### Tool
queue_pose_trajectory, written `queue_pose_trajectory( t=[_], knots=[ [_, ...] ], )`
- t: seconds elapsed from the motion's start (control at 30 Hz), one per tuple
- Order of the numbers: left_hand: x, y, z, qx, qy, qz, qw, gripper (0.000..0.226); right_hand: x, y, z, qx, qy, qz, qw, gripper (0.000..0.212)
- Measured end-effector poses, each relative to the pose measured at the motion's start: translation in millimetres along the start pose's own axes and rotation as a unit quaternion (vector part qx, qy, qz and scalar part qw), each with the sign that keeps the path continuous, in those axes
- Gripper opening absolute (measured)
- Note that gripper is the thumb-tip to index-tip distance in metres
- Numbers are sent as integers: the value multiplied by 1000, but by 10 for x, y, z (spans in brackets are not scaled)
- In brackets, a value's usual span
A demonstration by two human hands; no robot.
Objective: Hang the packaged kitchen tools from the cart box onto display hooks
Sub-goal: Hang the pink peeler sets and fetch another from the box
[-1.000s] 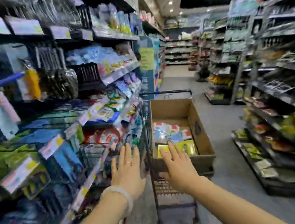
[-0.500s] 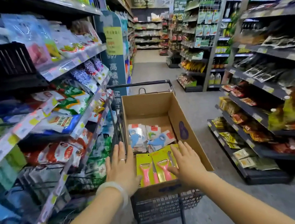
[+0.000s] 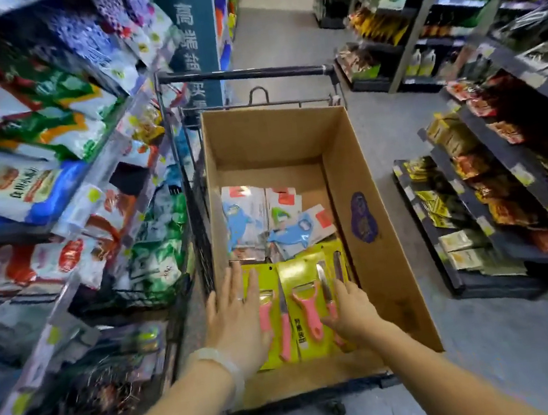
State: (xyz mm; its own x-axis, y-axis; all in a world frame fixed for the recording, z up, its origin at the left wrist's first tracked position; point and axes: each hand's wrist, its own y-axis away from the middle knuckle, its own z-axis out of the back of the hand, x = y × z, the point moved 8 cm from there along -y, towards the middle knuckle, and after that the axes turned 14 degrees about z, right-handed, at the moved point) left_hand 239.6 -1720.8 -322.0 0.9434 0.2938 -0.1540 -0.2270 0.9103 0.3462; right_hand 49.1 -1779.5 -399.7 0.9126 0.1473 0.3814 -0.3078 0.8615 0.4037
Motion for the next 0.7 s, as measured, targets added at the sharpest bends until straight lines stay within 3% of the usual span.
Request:
queue_pose_trajectory(
  t=[0.17, 0.33, 0.43, 0.53, 0.7],
  knots=[
    [-106, -256, -339, 43, 26, 35, 998, 89, -371, -584, -453, 43, -84, -59, 994, 123],
    [-230, -490, -535, 76, 72, 61, 993, 86, -508, -947, -474, -38, -111, -87, 989, 130],
    [-275, -582, -618, 88, 104, 74, 988, 85, -655, -1055, -514, -80, -177, -128, 972, 117],
    [-296, -662, -666, 124, 140, 94, 978, 86, -757, -1094, -473, -83, -289, -155, 941, 87],
    [-352, -779, -625, 152, 170, 100, 968, 85, -639, -1158, -31, -91, -374, -91, 918, 56]
  ],
)
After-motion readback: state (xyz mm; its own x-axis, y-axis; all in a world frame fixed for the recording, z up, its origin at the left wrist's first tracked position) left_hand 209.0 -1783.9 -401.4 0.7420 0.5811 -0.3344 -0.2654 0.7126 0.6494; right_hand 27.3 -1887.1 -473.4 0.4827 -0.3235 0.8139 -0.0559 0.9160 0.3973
